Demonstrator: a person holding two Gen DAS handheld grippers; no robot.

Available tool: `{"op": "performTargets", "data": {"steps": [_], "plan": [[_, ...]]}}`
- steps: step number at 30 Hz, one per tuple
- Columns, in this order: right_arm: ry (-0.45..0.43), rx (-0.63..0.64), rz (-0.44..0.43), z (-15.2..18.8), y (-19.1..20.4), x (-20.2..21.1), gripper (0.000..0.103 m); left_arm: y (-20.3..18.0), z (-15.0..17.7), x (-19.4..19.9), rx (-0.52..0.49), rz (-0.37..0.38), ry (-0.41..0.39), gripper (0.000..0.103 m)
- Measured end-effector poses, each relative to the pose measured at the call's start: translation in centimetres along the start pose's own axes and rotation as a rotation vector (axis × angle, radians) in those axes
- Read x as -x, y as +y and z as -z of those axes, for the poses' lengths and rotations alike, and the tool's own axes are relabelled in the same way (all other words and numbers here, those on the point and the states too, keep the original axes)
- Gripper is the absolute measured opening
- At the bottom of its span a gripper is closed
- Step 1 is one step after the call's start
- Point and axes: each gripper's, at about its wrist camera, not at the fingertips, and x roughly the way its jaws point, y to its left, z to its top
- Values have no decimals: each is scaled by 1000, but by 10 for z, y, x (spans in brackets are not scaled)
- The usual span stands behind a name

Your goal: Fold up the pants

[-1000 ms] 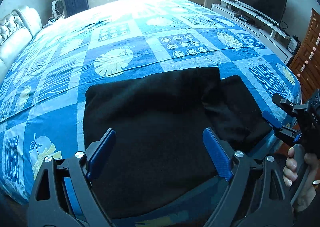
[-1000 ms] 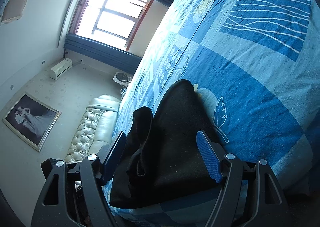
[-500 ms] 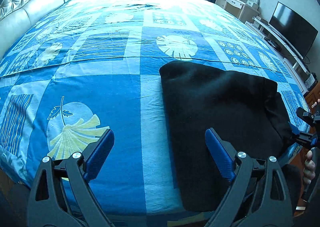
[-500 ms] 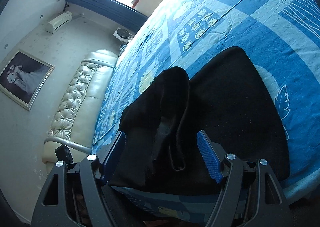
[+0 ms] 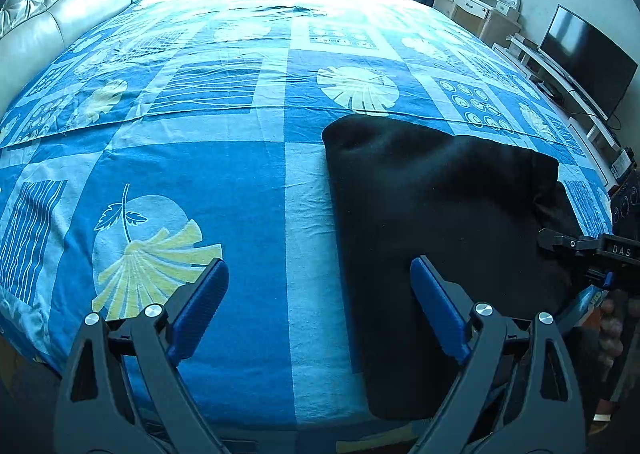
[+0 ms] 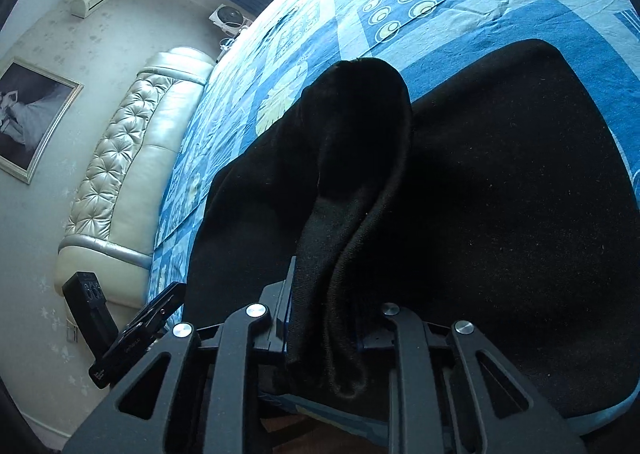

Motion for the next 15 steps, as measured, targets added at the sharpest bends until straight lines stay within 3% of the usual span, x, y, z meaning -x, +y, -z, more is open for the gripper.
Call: {"op": "performTargets", "data": {"steps": [9, 15], "plan": [[-102, 39, -22, -11, 18, 38, 14, -2, 2, -3, -7, -3, 15, 92], [-144, 28, -3, -13, 5, 62, 14, -5, 4, -6, -15, -6, 30, 92]]}}
